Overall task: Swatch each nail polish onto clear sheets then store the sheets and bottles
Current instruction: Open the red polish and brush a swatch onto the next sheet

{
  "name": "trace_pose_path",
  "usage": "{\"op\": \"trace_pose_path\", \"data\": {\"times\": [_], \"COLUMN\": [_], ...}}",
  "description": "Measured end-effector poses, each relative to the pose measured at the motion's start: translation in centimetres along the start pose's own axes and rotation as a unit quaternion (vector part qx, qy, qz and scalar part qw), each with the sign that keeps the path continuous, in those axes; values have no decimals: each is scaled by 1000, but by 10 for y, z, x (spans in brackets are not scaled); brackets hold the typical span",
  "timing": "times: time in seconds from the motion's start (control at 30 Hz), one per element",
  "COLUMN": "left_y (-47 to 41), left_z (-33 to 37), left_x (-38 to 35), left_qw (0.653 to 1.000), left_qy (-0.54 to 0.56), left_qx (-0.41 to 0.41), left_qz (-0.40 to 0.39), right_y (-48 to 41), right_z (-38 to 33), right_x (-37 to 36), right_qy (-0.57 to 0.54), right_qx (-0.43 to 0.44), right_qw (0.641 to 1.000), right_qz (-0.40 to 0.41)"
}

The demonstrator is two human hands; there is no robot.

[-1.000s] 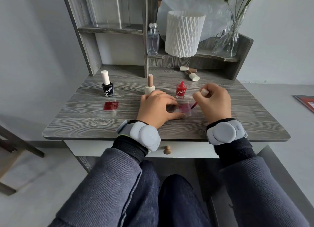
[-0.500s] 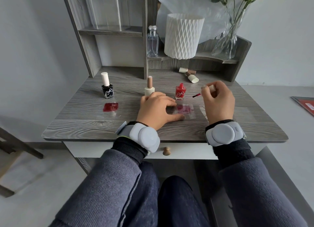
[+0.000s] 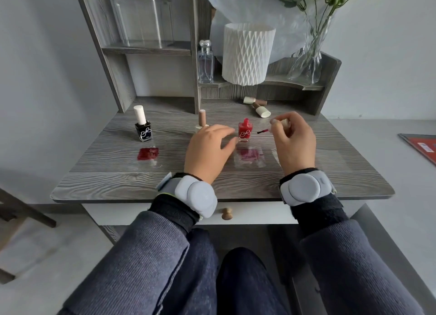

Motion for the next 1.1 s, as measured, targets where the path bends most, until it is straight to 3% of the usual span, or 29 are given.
{"op": "trace_pose_path", "data": {"times": [0.47, 0.8, 1.1], "left_y": [-24, -37, -33], "left_z": [21, 10, 15], "left_x": [-19, -37, -32], "left_qw": [990, 992, 995], "left_qy": [43, 2, -17], "left_qx": [131, 130, 81], "left_qz": [10, -1, 51], "right_y": [-1, -1, 2], "right_z": [1, 4, 4], "right_x": [-1, 1, 3], "right_qy": [-9, -17, -12], "right_qx": [28, 23, 53], "right_qw": [999, 1000, 998], "right_qz": [22, 6, 22]}}
Point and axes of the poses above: each hand's wrist, its own y-axis away from the middle knuckle, its own x-axis out of the back of the hand, z = x × y, the point moved 3 cm from there along -y, towards the middle knuckle, and after that the axes turned 10 degrees about x, right-handed, at the moved point
